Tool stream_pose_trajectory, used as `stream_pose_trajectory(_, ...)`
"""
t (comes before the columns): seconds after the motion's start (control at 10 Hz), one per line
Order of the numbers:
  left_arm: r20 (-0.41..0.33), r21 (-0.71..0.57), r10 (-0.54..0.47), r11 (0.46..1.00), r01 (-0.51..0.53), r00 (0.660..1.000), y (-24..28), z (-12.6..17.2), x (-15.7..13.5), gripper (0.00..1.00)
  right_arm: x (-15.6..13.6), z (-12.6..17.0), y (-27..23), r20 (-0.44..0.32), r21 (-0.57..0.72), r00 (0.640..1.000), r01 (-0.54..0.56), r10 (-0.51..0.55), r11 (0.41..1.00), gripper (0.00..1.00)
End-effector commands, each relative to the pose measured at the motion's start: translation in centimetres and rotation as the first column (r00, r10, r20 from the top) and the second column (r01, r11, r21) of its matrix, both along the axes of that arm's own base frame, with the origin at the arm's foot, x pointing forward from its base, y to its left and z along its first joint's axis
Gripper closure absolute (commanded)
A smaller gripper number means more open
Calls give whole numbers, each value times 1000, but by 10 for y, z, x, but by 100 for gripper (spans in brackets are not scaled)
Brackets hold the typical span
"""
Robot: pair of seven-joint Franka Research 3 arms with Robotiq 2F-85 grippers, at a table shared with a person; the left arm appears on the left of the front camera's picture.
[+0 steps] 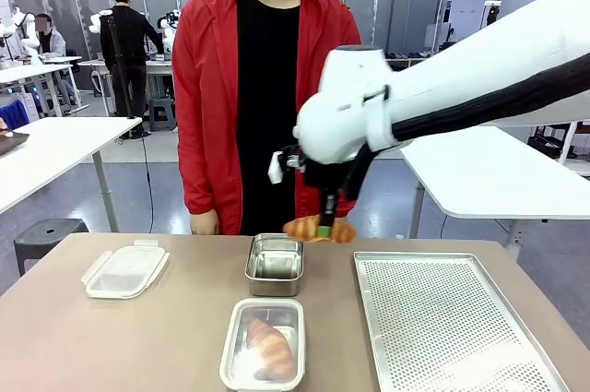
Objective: Place the bread into the airtight container.
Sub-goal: Pick up a Butter Roll and place it into an empty Airtight Container.
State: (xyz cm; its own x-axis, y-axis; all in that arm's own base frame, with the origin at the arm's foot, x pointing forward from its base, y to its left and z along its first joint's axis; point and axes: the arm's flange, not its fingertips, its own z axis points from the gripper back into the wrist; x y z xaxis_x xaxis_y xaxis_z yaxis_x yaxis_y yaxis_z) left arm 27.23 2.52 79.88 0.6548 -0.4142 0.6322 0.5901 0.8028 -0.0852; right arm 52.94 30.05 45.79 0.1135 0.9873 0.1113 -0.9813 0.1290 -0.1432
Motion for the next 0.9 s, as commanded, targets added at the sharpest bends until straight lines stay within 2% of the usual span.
stream_pose_trajectory(0.0,13,0,-18,1000,18,1000,0,1,0,0,23,-17,44,30,-25,999,44,-43,999,77)
stream_pose_trajectory(0.2,13,0,-18,1000,18,1000,0,1,0,0,30,-28,67,27,-49,999,22,-21,999,77)
stream_pose_trajectory(0.3,13,0,-18,1000,18,1000,0,1,0,0,33,-29,69,12,8,999,47,-47,999,77)
stream_pose_trajectory(0.4,13,0,-18,1000,18,1000,0,1,0,0,30,-29,65,38,27,998,48,-49,999,77)
stream_pose_trajectory(0.5,13,0,-18,1000,18,1000,0,1,0,0,25,-37,69,13,-13,1000,4,-4,1000,77)
stream_pose_trajectory(0.8,13,0,-18,1000,18,1000,0,1,0,0,25,-37,69,13,-13,1000,4,-4,1000,77)
